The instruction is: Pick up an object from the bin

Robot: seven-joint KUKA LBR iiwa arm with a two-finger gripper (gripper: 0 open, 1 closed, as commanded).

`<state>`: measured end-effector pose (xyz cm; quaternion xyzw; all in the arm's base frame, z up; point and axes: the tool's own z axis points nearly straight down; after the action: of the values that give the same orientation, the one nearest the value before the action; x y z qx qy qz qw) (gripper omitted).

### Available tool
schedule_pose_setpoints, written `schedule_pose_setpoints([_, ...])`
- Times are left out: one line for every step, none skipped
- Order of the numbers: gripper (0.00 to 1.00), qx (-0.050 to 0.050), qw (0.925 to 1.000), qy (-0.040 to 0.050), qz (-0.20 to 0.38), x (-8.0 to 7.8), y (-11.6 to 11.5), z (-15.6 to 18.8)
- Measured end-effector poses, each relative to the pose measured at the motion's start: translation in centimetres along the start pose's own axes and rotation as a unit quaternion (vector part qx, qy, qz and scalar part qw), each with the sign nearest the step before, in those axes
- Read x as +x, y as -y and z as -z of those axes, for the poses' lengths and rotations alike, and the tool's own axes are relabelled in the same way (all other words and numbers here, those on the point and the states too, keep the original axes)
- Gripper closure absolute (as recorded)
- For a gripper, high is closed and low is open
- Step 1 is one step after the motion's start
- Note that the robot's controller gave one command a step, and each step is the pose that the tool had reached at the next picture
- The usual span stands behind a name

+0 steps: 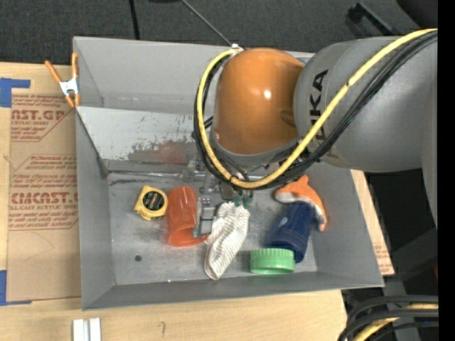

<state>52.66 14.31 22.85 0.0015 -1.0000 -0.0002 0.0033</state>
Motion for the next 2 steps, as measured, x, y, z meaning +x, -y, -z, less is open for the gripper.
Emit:
schedule_pose_setpoints([0.00,-0.001,1.0000,0.0040,-0.001,-0.2,0.1,0.5])
schedule_pose_setpoints([0.00,0.000,0.9996,0.0062,0.027,0.0,2.2,-6.8])
